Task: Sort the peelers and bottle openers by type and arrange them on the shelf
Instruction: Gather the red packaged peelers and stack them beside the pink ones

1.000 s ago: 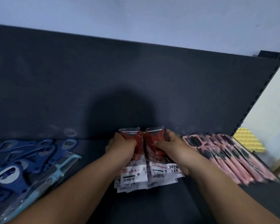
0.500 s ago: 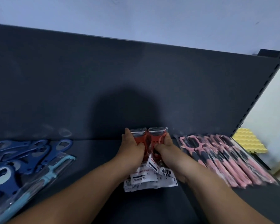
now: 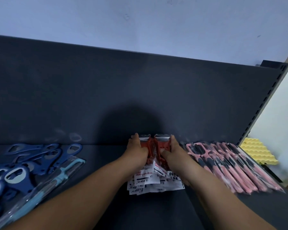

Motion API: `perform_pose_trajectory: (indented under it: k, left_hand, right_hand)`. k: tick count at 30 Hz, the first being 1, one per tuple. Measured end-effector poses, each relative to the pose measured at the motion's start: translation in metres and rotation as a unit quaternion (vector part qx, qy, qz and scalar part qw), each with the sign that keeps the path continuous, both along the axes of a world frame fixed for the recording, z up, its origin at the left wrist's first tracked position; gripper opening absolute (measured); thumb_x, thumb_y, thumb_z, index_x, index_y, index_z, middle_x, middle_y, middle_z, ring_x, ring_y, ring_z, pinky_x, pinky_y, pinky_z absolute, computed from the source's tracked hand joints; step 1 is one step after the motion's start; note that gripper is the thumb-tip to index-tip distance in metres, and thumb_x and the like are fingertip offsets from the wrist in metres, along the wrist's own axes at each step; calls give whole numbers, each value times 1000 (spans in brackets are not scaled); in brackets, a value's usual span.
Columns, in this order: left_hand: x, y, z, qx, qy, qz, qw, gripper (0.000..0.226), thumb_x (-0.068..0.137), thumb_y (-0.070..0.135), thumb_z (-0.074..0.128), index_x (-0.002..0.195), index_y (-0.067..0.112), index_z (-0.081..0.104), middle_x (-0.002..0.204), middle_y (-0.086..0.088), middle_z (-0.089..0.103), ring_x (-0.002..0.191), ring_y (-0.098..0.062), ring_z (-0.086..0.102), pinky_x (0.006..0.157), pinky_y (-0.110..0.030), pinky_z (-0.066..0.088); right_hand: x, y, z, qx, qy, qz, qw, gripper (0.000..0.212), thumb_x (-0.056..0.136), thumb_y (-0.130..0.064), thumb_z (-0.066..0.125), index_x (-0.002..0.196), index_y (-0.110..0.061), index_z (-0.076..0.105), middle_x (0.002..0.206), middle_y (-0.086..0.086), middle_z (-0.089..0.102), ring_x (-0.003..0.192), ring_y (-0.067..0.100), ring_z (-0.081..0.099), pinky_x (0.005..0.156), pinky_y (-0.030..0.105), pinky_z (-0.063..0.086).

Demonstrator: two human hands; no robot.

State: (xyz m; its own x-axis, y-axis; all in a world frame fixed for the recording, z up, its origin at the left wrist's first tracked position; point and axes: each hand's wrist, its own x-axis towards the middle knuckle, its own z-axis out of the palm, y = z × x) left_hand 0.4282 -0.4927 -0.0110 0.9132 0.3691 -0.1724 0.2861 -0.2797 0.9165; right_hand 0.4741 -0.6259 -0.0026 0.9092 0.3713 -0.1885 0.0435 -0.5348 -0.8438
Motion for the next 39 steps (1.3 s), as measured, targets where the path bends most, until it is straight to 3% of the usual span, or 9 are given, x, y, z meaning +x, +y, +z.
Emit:
perform_pose_trajectory:
  k: [3,6,9,13,18,24,29,34,39]
  left_hand:
    - [-1,-1,0,6,-5,-7,1000,68,98,13,35,153,26,-4,161,2,-11,148,-18,2,113,-27,16]
    - [-3,1,7,-2,13,-5,1000,67,98,17,38,153,30,1,160,3,-13,148,-21,2,115,-33,15]
    - [-7,3,14,-18,12,4,1000,64,99,24,40,153,34,7,160,3,-14,148,-23,5,111,-32,20]
    - [-11,5,18,-14,7,-1,1000,63,99,27,40,153,33,7,160,2,-13,148,-22,4,115,-36,15]
    - [-14,11,18,12,-3,-2,1000,64,98,29,39,153,31,6,161,1,-11,148,-22,3,115,-34,14]
    - [-23,28,18,178,-5,-2,984,64,99,39,38,153,29,5,161,-3,-8,148,-25,-2,120,-42,8]
    - [-48,53,23,367,-11,-8,930,69,96,44,43,153,24,10,161,-7,-2,147,-26,3,119,-44,13]
    - [-81,90,31,436,-15,17,900,62,96,43,45,150,22,25,159,-8,16,146,-22,16,117,-41,18]
    - [-130,135,39,450,-14,76,890,54,93,42,48,142,22,39,148,-5,38,138,-22,31,112,-36,27]
  right_hand:
    - [1,-1,2,16,6,-1,1000,67,102,-26,40,153,-26,-2,150,0,37,115,11,45,98,23,31]
    - [6,-2,1,62,24,-13,998,65,102,-33,38,154,-25,-1,159,-2,18,143,16,24,113,28,19]
    - [8,-3,-1,66,19,-11,998,67,102,-37,37,153,-26,-4,160,-5,11,146,15,16,116,31,14]
    - [9,-7,2,42,-15,-4,999,67,101,-38,38,153,-28,-3,160,-6,13,146,16,16,119,36,15]
    - [5,-7,15,-26,-97,7,995,66,96,-47,38,153,-24,14,158,-2,22,145,16,21,119,40,19]
    - [-8,5,32,-149,-193,29,969,59,100,-41,37,152,-18,19,161,3,8,148,19,10,118,33,12]
    - [-34,29,43,-234,-271,85,930,55,99,-38,39,150,-24,24,160,2,14,147,21,10,119,44,15]
    - [-59,61,51,-265,-333,130,895,53,98,-39,41,148,-27,28,158,-1,21,147,22,12,119,45,13]
    - [-99,111,55,-243,-368,207,873,51,97,-39,43,146,-25,32,153,-3,32,142,19,25,116,40,21]
